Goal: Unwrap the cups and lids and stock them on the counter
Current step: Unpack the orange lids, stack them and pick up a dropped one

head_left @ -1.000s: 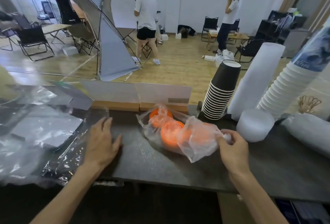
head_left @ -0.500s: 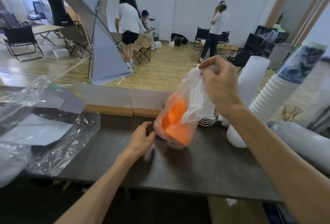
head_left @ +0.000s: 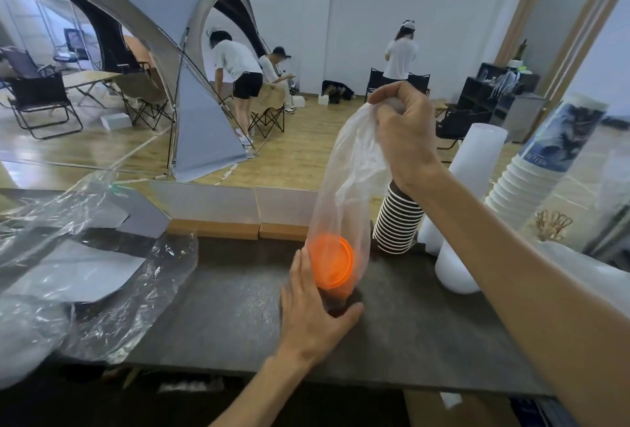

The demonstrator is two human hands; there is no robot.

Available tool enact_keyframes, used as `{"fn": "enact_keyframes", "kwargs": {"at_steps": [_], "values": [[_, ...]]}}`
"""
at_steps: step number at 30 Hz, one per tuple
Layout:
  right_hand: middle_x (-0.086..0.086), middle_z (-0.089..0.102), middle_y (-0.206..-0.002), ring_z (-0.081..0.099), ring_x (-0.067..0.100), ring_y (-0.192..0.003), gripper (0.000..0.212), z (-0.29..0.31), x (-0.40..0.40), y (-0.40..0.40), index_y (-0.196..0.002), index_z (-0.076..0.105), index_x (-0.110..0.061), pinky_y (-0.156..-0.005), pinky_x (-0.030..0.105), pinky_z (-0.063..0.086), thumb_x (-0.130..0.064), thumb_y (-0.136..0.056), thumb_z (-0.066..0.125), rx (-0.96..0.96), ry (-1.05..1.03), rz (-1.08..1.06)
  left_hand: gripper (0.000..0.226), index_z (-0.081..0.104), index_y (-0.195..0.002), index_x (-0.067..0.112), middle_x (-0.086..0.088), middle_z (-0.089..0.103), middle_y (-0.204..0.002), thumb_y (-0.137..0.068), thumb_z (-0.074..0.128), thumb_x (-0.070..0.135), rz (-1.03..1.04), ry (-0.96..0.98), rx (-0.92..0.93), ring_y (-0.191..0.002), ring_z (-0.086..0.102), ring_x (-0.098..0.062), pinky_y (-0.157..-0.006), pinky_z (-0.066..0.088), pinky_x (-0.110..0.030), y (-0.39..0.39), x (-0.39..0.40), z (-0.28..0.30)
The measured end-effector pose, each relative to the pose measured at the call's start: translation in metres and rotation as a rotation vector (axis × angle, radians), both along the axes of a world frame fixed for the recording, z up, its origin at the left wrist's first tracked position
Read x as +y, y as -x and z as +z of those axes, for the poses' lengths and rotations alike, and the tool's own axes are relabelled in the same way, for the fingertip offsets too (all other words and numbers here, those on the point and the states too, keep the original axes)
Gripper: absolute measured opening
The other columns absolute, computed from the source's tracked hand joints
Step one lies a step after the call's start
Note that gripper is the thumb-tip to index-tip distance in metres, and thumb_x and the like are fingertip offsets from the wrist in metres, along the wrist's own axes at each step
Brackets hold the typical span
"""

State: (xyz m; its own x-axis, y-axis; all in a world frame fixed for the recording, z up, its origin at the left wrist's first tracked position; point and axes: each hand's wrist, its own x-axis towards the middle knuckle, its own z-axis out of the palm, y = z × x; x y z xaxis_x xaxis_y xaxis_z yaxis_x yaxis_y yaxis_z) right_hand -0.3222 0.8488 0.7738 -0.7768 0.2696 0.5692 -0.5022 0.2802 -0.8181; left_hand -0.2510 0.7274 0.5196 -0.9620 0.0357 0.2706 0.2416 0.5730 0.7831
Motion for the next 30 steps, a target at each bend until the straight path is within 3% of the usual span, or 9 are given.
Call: {"fn": "enact_keyframes", "kwargs": {"at_steps": [3, 5, 9, 15, 18, 20, 23, 27, 30], "values": [[-0.009, 0.060, -0.078, 0.050, -0.001, -0.060, 0.027, -0.002, -0.002, -0.004, -0.098, 0.069, -0.017, -0.055, 0.014, 0.043, 0.000, -0.092, 0.048, -0.028, -0.038, 0.033, 0.136, -0.010, -0.155, 0.034, 0.005, 0.011, -0.161, -0.057, 0.070, 0.085, 0.113, -0.055, 0.004, -0.146, 0.026, -0.024, -0.114, 0.034, -0.057, 0.010, 0.007, 0.011], [-0.009, 0.062, -0.077, 0.054, 0.000, -0.056, 0.024, -0.007, -0.002, -0.006, -0.107, 0.069, -0.017, -0.050, 0.019, 0.046, -0.004, -0.095, 0.052, -0.097, -0.143, 0.087, 0.124, 0.010, -0.154, 0.031, 0.003, 0.028, -0.152, -0.059, 0.071, 0.083, 0.138, -0.095, 0.066, -0.136, 0.039, -0.022, -0.107, 0.042, -0.053, 0.020, 0.008, 0.022], [0.003, 0.068, -0.105, 0.068, 0.020, -0.096, 0.023, -0.044, 0.008, -0.002, -0.116, 0.065, -0.016, -0.082, 0.035, 0.061, -0.012, -0.095, 0.056, -0.341, -0.242, 0.133, 0.078, 0.047, -0.124, 0.021, 0.002, 0.052, -0.120, -0.065, 0.073, 0.064, 0.180, -0.047, 0.069, -0.109, 0.054, -0.021, -0.096, 0.048, -0.045, 0.040, 0.000, 0.034], [-0.001, 0.072, -0.105, 0.068, 0.014, -0.094, 0.027, -0.135, 0.009, -0.013, -0.113, 0.066, -0.022, -0.081, 0.026, 0.057, -0.039, -0.092, 0.065, -0.787, -0.452, 0.308, 0.035, 0.064, -0.109, 0.030, 0.008, 0.068, -0.103, -0.083, 0.057, 0.053, 0.002, -0.230, 0.042, -0.094, 0.068, -0.012, -0.078, 0.058, -0.034, 0.050, -0.025, 0.021], [0.001, 0.070, -0.085, 0.063, 0.014, -0.078, 0.024, -0.156, -0.001, -0.009, -0.096, 0.072, -0.008, -0.068, 0.028, 0.049, -0.029, -0.093, 0.060, -0.764, -0.604, 0.234, 0.031, 0.063, -0.108, 0.028, 0.007, 0.067, -0.102, -0.086, 0.053, 0.049, 0.005, -0.172, 0.124, -0.092, 0.067, -0.009, -0.074, 0.054, -0.018, 0.054, -0.039, 0.011], [0.004, 0.068, -0.072, 0.061, 0.016, -0.066, 0.019, -0.154, -0.004, -0.004, -0.081, 0.070, -0.004, -0.061, 0.030, 0.047, -0.019, -0.087, 0.059, -0.733, -0.553, 0.175, 0.026, 0.065, -0.101, 0.025, 0.005, 0.068, -0.094, -0.089, 0.058, 0.047, 0.042, -0.151, 0.130, -0.083, 0.068, -0.010, -0.068, 0.057, -0.025, 0.054, -0.049, 0.009], [0.006, 0.072, -0.068, 0.067, 0.016, -0.063, 0.014, -0.138, -0.015, -0.001, -0.077, 0.071, -0.006, -0.063, 0.035, 0.054, -0.010, -0.081, 0.058, -0.602, -0.439, 0.199, 0.007, 0.067, -0.089, 0.015, 0.000, 0.067, -0.084, -0.094, 0.063, 0.010, 0.041, -0.179, 0.155, -0.072, 0.064, -0.013, -0.062, 0.054, -0.032, 0.052, -0.058, 0.014], [-0.001, 0.070, -0.067, 0.065, 0.014, -0.066, 0.014, -0.103, -0.035, 0.002, -0.077, 0.067, -0.018, -0.071, 0.038, 0.055, -0.010, -0.087, 0.061, -0.427, -0.216, 0.182, 0.038, 0.050, -0.076, 0.036, 0.017, 0.051, -0.079, -0.098, 0.058, 0.006, 0.028, -0.218, -0.099, -0.068, 0.050, 0.002, -0.070, 0.041, -0.009, 0.049, -0.059, 0.037], [-0.004, 0.070, -0.072, 0.066, 0.015, -0.071, 0.009, -0.086, -0.043, 0.001, -0.081, 0.066, -0.022, -0.075, 0.043, 0.057, -0.019, -0.089, 0.065, -0.320, -0.140, 0.170, 0.031, 0.050, -0.082, 0.035, 0.017, 0.048, -0.084, -0.103, 0.051, 0.012, -0.154, -0.251, -0.227, -0.069, 0.048, 0.003, -0.071, 0.038, -0.001, 0.054, -0.053, 0.054]]}}
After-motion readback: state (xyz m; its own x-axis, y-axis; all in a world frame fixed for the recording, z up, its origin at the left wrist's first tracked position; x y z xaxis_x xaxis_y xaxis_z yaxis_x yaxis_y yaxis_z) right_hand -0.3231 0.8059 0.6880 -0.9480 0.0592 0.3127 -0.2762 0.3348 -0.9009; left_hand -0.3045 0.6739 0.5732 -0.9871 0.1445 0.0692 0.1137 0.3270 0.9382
